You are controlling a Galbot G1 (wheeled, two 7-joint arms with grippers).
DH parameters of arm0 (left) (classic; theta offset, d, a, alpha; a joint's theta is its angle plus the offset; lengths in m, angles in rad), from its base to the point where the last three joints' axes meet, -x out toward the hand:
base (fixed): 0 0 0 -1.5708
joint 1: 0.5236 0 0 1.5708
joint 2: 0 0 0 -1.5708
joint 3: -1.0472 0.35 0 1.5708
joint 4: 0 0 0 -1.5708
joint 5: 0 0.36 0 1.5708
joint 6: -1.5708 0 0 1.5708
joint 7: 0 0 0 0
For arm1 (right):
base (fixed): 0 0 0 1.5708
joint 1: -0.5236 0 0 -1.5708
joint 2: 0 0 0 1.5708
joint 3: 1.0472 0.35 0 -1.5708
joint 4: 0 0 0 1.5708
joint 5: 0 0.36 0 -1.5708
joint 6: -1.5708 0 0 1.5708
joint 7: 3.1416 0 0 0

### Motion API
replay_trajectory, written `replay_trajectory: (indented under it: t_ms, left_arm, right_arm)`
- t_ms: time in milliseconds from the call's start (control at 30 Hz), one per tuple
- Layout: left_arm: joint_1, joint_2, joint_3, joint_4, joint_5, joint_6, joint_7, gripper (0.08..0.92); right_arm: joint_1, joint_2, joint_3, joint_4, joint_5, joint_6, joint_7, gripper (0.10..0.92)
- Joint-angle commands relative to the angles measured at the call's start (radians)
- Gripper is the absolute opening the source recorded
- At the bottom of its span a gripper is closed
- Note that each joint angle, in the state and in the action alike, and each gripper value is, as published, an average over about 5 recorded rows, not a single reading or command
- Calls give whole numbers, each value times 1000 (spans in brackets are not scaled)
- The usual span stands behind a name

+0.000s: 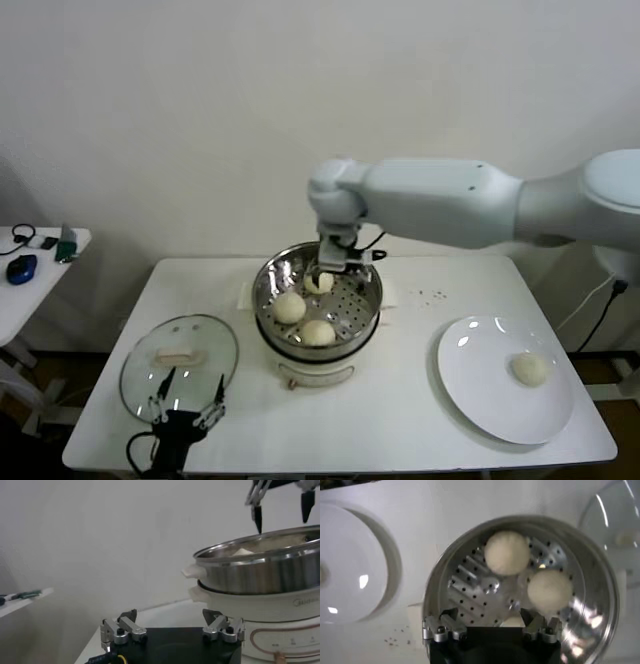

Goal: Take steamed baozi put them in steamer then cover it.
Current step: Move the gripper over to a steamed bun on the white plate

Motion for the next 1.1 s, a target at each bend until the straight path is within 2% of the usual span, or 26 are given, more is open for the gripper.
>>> replay_trajectory:
  t_ms: [33, 233, 500, 700, 833, 1100]
  left_arm:
    - [-4, -2, 5, 0, 4, 0, 1, 823]
    - [-7, 0, 11, -4, 19, 3, 2, 823]
    - [1, -9, 11, -16, 38, 11, 1, 823]
    - [14, -20, 9, -26, 55, 15, -1, 823]
    - [19, -27, 6, -31, 63, 18, -2, 823]
    - [17, -36, 14, -22, 81, 23, -3, 823]
  right_arm:
    - [173, -330, -212, 137, 269, -384, 229, 823]
    - [130, -584, -263, 227, 302, -571, 236, 823]
    - [-104, -784, -130, 177, 158, -595, 198, 823]
    - [-380, -826, 58, 57, 15, -516, 86, 823]
    - [-633, -838, 297, -16, -87, -487, 65, 823]
    - [-784, -795, 488, -134, -100, -441, 73, 823]
